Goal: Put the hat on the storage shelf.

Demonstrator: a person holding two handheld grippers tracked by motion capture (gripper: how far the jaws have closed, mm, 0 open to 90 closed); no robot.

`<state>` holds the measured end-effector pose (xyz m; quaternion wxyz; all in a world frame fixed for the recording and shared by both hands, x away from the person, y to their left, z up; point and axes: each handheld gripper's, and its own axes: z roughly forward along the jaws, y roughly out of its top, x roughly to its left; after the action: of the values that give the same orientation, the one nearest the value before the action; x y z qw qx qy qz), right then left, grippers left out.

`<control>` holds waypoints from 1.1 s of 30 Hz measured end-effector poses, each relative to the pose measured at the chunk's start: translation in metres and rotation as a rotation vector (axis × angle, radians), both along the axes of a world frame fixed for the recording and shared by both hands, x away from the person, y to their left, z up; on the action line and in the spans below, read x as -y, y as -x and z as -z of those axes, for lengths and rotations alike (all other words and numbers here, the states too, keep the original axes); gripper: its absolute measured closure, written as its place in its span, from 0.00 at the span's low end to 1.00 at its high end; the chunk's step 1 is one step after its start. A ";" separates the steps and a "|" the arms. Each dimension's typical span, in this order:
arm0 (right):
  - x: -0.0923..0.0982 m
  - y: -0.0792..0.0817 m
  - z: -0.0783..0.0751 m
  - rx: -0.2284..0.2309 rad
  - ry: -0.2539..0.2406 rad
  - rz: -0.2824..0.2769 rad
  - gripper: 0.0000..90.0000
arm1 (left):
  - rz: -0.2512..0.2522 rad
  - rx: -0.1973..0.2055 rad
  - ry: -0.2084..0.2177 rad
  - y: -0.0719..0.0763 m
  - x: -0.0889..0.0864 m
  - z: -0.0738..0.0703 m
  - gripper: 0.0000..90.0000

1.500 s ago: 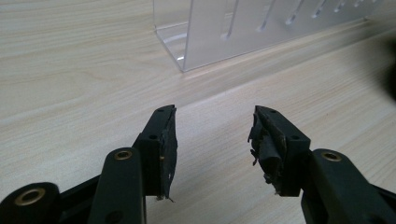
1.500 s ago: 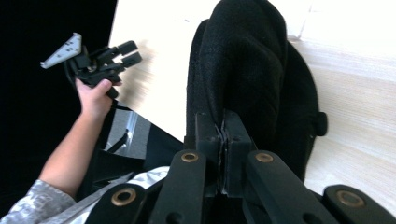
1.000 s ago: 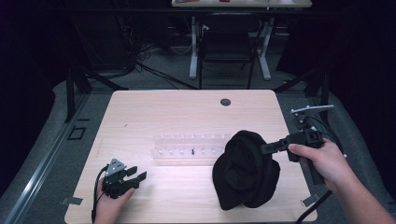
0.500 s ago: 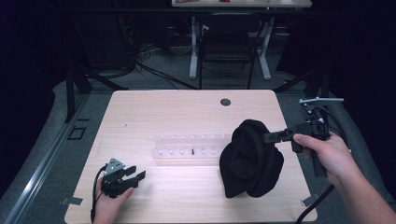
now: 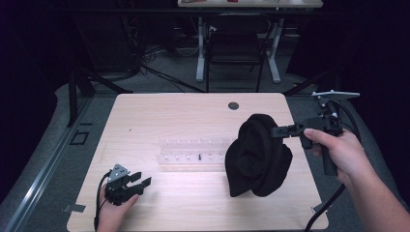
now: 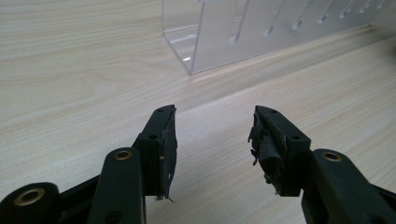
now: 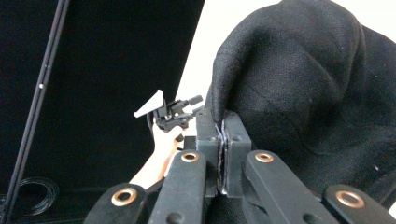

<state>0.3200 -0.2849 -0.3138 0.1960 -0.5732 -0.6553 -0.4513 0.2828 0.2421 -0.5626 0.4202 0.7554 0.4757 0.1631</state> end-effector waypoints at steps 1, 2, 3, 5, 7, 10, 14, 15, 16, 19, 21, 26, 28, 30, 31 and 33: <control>-0.001 0.000 -0.002 0.002 -0.008 0.002 0.98 | 0.000 0.000 -0.001 0.000 0.001 0.000 0.56; -0.001 -0.001 -0.003 0.003 -0.015 0.003 0.98 | 0.001 -0.001 0.000 0.000 0.001 0.000 0.56; -0.001 -0.002 -0.004 0.007 -0.017 0.002 0.98 | 0.002 0.001 0.003 0.000 0.001 0.000 0.56; -0.003 -0.004 -0.007 0.013 -0.023 0.004 0.98 | 0.006 0.000 0.001 0.000 0.001 0.000 0.56; -0.004 -0.005 -0.009 0.017 -0.034 0.008 0.98 | 0.007 -0.001 0.001 0.000 0.002 0.000 0.56; -0.007 -0.007 -0.013 0.026 -0.041 0.007 0.98 | 0.007 0.003 0.004 0.000 0.002 0.000 0.56; -0.013 -0.011 -0.020 0.040 -0.054 0.007 0.98 | 0.006 0.002 0.005 0.000 0.001 0.000 0.56; -0.014 -0.012 -0.022 0.041 -0.058 0.008 0.98 | 0.005 0.003 0.007 0.000 0.001 0.000 0.56; -0.015 -0.013 -0.023 0.044 -0.059 0.007 0.98 | 0.008 0.001 0.006 0.000 0.001 -0.001 0.56; -0.021 -0.017 -0.027 0.051 -0.056 0.005 0.98 | 0.008 0.000 0.005 0.000 0.001 -0.001 0.56; -0.024 -0.021 -0.029 0.052 -0.059 0.007 0.98 | 0.009 -0.001 0.004 0.000 0.001 0.000 0.56; -0.031 -0.029 -0.033 0.064 -0.072 0.017 0.98 | 0.007 0.001 0.009 0.000 0.000 -0.001 0.56; -0.034 -0.033 -0.035 0.069 -0.074 0.023 0.98 | 0.004 0.003 0.011 0.000 0.000 0.000 0.56; -0.037 -0.036 -0.036 0.074 -0.065 0.025 0.98 | 0.005 0.003 0.012 0.000 0.000 -0.001 0.56; -0.039 -0.037 -0.037 0.075 -0.067 0.029 0.98 | 0.005 0.004 0.012 0.000 0.000 -0.001 0.56; -0.041 -0.040 -0.037 0.076 -0.070 0.033 0.98 | 0.005 0.002 0.013 -0.001 0.000 -0.001 0.56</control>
<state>0.3603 -0.2436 -0.2768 0.1833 -0.5593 -0.6365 -0.4985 0.2834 0.2424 -0.5619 0.4260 0.7536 0.4746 0.1596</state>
